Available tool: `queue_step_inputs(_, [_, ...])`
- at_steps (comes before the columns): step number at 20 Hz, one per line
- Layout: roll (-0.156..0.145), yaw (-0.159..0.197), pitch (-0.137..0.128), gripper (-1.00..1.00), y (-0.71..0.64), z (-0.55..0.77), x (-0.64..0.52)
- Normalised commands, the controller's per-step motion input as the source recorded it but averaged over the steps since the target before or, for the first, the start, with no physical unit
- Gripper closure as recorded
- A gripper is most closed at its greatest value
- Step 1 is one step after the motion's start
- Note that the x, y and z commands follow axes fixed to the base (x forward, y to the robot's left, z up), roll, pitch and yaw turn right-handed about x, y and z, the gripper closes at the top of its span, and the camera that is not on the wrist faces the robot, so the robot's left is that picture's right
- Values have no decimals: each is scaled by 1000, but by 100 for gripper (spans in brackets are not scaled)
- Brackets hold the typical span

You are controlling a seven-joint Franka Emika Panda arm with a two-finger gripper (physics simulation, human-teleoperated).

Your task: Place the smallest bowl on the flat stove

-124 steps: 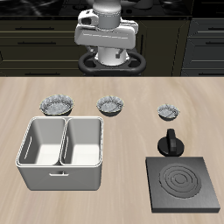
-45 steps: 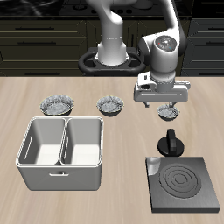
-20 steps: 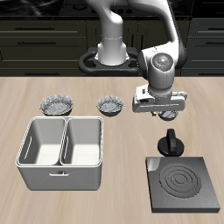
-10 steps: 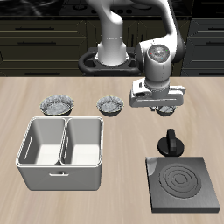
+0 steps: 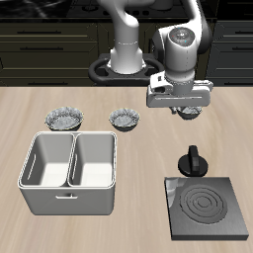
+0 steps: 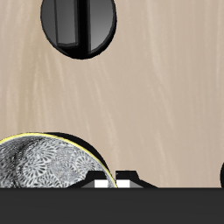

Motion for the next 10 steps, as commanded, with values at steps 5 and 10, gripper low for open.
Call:
queue_step_inputs(5, [-6,-3,-44,100,4,383,113])
queue_step_inputs(10, [-6,15,-13,100,-19,160,196])
